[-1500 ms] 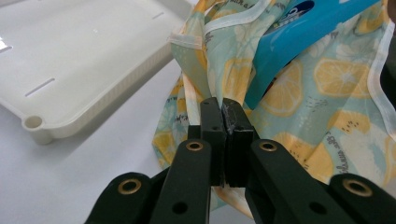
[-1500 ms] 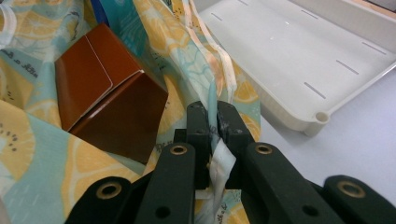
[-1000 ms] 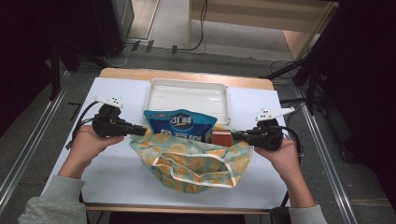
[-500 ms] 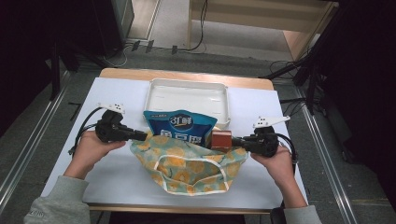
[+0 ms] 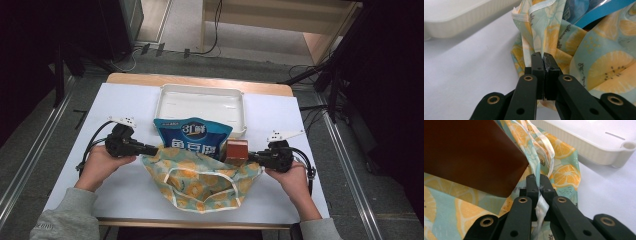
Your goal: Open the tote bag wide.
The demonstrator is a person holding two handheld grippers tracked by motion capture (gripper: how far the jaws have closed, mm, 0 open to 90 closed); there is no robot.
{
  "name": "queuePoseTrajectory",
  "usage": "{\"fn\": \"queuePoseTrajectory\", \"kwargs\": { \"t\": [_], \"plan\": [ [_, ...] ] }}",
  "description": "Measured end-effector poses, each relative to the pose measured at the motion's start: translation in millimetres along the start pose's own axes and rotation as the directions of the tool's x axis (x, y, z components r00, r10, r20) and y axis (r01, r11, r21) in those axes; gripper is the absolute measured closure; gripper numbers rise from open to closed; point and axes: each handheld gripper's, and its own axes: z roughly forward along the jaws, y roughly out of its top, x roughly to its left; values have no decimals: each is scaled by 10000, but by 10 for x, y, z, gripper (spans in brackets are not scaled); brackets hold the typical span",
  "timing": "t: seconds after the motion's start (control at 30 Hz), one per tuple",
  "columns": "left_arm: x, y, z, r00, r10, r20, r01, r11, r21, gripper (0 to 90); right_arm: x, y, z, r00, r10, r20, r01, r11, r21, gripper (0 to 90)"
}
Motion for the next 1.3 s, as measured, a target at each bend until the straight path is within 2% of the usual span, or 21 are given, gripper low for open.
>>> {"fn": "queuePoseTrajectory", "kwargs": {
  "t": [0.17, 0.3, 0.4, 0.47, 0.53, 0.63, 0.77, 0.83, 0.97, 1.0, 1.07, 1.2, 1.3],
  "plan": [
    [15, -24, 31, 9998, -141, 112, 140, 9999, 44, 895, -19, -28, 28, 9999, 121, -8, -121, 9999, 24, 893],
    [31, -48, 76, 9996, -189, 186, 184, 9995, 276, 894, -39, -59, 43, 9998, 219, 8, -219, 9996, 164, 891],
    [45, -70, 90, 9994, -254, 235, 250, 9995, 176, 892, -43, -81, 65, 9998, 206, 18, -206, 9994, 268, 889],
    [53, -78, 96, 9994, -263, 223, 258, 9995, 189, 891, -44, -85, 69, 9998, 193, 15, -194, 9994, 277, 888],
    [90, -97, 128, 9992, -357, 171, 352, 9990, 268, 892, -49, -90, 77, 9996, 215, 201, -222, 9991, 372, 887],
    [83, -87, 117, 9995, -275, 130, 272, 9994, 214, 885, -54, -90, 85, 9995, 210, 244, -221, 9986, 486, 869],
    [31, -64, 74, 9999, -50, 126, 49, 10000, 73, 837, -21, -64, 19, 9997, 29, 240, -37, 9995, 306, 811],
    [-4, -38, 12, 9998, 144, 158, -144, 9999, -25, 796, 10, -15, -69, 9996, -77, 266, 73, 9999, 154, 747],
    [-37, -10, -67, 9995, 215, 229, -209, 9994, -272, 700, 46, 71, -158, 9994, -288, 216, 286, 9996, 59, 675],
    [-42, -2, -85, 9992, 206, 328, -198, 9995, -247, 674, 57, 89, -171, 9994, -296, 196, 294, 9995, 87, 654],
    [-80, 29, -119, 9990, 412, 153, -411, 9991, -35, 628, 96, 145, -221, 9988, -457, 178, 457, 9990, -11, 611],
    [-161, 112, -226, 9977, 610, 298, -600, 9976, -346, 590, 170, 277, -352, 9967, -773, 244, 776, 9969, -89, 555],
    [-252, 175, -259, 9963, 760, 403, -742, 9963, -435, 576, 230, 368, -459, 9944, -1020, 289, 1026, 9945, -202, 569]
  ]
}}
